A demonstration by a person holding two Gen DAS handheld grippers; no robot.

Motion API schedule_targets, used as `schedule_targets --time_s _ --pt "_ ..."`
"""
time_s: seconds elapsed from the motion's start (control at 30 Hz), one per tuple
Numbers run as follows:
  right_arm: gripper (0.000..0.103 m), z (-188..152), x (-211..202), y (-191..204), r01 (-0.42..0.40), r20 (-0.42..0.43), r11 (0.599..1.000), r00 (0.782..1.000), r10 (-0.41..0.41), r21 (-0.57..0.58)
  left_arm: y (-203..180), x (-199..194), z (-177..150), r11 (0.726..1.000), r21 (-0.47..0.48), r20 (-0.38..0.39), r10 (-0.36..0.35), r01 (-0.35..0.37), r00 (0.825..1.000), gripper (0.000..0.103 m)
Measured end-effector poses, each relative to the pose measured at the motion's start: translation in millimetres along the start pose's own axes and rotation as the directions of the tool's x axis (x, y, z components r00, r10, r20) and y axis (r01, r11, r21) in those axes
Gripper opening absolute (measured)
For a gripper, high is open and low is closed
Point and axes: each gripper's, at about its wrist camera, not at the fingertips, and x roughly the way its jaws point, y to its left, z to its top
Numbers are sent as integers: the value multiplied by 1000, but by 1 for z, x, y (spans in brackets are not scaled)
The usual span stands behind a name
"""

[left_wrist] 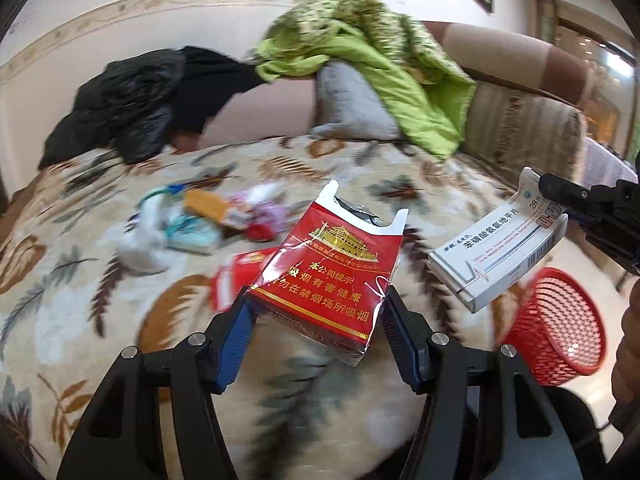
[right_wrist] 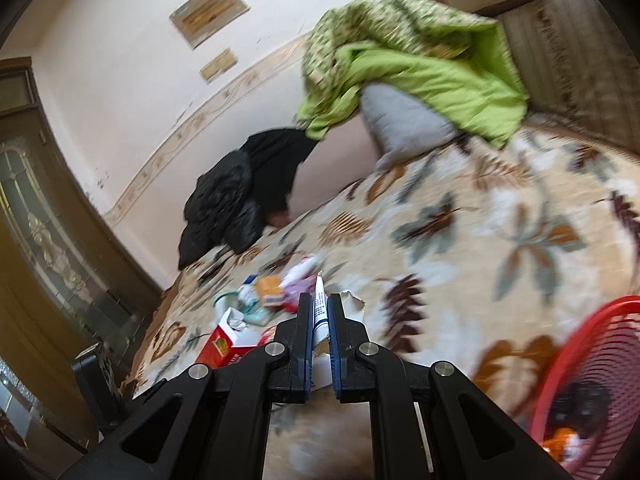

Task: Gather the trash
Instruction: 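Carry the red pack and white box over the red basket and open both tools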

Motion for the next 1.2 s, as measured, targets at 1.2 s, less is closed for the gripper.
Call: schedule_targets --time_s 1.2 --pt "45 9 -176 -123 389 131 917 908 -397 81 -218 23 18 891 190 -227 -368 412 902 67"
